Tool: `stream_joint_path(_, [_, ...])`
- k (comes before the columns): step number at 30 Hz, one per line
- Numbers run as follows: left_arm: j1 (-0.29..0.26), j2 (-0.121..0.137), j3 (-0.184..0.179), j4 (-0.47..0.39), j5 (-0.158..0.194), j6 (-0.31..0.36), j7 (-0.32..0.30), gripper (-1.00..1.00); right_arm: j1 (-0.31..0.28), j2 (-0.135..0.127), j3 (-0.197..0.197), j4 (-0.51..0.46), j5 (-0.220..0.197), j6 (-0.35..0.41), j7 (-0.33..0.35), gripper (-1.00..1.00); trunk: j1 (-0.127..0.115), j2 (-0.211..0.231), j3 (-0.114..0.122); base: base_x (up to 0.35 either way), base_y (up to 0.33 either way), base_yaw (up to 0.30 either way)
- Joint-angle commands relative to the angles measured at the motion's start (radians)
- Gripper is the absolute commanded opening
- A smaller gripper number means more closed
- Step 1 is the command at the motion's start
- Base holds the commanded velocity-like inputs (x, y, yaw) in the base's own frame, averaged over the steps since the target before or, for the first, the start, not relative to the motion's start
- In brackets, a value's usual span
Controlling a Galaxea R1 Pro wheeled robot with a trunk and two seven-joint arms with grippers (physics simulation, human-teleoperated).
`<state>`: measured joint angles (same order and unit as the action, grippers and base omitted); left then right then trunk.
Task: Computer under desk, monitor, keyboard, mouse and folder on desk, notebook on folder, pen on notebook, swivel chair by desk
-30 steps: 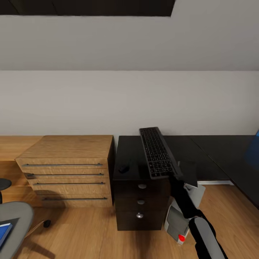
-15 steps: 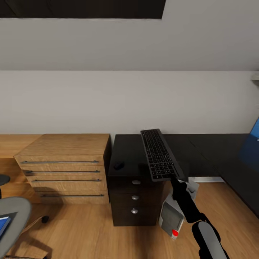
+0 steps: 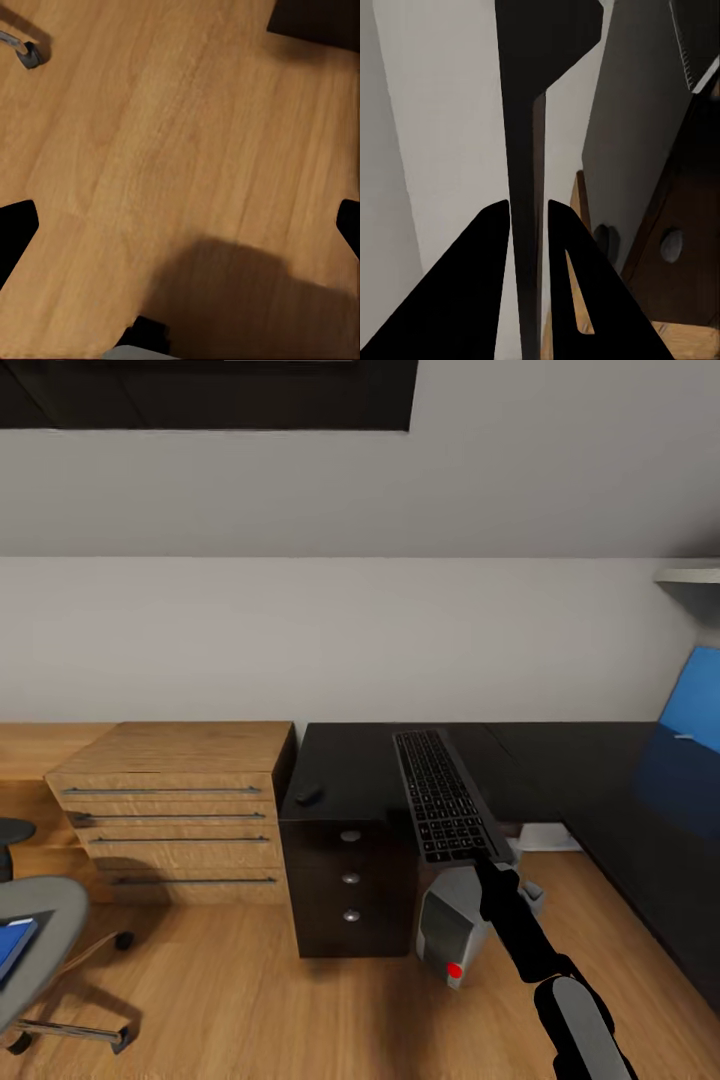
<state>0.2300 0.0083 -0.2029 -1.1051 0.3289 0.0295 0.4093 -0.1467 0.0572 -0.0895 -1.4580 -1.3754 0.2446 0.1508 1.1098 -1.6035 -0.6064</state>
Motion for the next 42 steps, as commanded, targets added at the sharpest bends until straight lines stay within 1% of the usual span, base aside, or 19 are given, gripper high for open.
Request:
stream_joint_path(1, [0.0, 0.001, -0.003, -0.002, 0.005, 0.003, 0.007, 1.0, -0.001, 0.001, -0.003, 0.0, -0.013, 0.008, 0.005, -1.0, 0.0, -0.001, -0.001, -0.256, -0.246, 0.0])
stream_joint_path(7, [0.0, 0.0, -0.004, -0.002, 0.005, 0.003, 0.006, 1.0, -0.001, 0.0, -0.007, 0.003, -0.013, 0.008, 0.001, -1.0, 0.0, -0.001, -0.001, -0.276, -0.2, -0.019])
stream_joint_path(18, [0.0, -0.001, -0.004, -0.002, 0.004, 0.003, 0.006, 1.0, -0.001, -0.001, -0.008, 0.008, -0.013, 0.008, 0.001, -1.0, 0.0, -0.001, -0.001, -0.329, -0.029, -0.051])
stream_joint_path(21, [0.0, -0.001, -0.004, -0.002, 0.004, 0.003, 0.006, 1.0, -0.001, -0.003, -0.014, 0.009, -0.013, 0.009, 0.003, -1.0, 0.0, -0.001, -0.001, -0.33, -0.103, -0.005])
stream_joint_path(31, [0.0, -0.001, -0.004, -0.002, 0.004, 0.003, 0.008, 1.0, -0.001, -0.007, -0.019, 0.019, -0.01, 0.011, 0.001, -1.0, 0.0, -0.001, -0.001, -0.177, -0.272, 0.0])
stream_joint_path(34, [0.0, -0.001, -0.004, -0.001, -0.007, 0.003, 0.009, 1.0, -0.001, -0.016, -0.021, 0.024, -0.01, 0.011, 0.002, -1.0, 0.0, -0.001, -0.001, -0.094, -0.323, 0.0])
stream_joint_path(37, [0.0, -0.002, -0.003, -0.001, -0.034, 0.003, 0.009, 1.0, -0.001, -0.02, -0.021, 0.025, -0.011, 0.011, 0.002, -1.0, 0.0, -0.001, -0.001, -0.092, -0.324, 0.0])
stream_joint_path(42, [0.0, -0.003, -0.003, 0.0, -0.05, 0.003, 0.009, 1.0, -0.001, -0.022, -0.021, 0.025, -0.011, 0.01, 0.004, -1.0, 0.0, -0.001, -0.001, -0.128, -0.307, 0.0])
